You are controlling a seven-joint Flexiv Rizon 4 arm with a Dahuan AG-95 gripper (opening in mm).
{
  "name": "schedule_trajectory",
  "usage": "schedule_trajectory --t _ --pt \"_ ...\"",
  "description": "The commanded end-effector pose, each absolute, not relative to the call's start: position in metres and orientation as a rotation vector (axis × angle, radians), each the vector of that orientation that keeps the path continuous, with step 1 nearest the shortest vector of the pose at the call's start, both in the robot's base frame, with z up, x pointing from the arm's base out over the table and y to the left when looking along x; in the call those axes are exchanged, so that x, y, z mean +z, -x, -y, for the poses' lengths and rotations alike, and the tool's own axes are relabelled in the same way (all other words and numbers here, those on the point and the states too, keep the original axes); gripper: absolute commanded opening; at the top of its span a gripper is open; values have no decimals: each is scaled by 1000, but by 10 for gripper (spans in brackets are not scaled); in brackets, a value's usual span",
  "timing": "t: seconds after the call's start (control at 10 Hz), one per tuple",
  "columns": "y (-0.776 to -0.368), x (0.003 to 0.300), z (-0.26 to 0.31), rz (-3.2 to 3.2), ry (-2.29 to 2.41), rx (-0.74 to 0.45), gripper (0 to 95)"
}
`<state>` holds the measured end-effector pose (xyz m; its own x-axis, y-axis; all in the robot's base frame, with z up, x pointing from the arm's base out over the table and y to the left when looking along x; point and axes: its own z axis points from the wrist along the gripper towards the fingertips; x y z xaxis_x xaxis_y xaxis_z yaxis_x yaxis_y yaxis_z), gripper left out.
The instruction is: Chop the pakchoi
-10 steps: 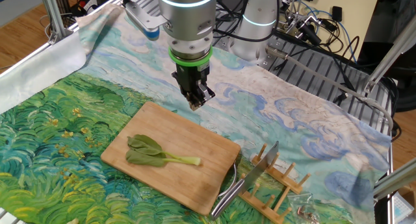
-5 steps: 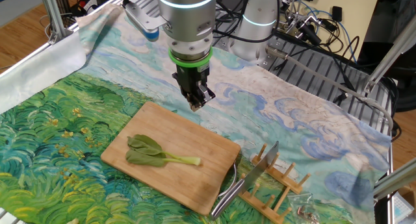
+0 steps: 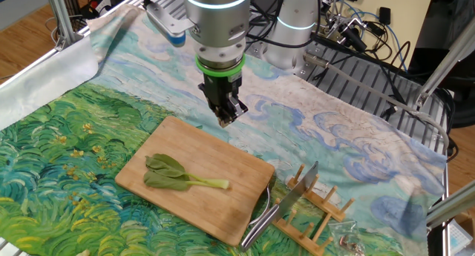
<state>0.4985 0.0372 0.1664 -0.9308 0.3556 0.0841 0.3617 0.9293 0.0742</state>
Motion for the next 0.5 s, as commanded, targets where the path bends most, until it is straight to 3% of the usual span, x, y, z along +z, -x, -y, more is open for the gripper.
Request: schedule_trajectory --t 0.1,0.5 --pt "-498 163 -48 3010 611 -127 0" --pt "-496 150 -75 2995 675 -121 0"
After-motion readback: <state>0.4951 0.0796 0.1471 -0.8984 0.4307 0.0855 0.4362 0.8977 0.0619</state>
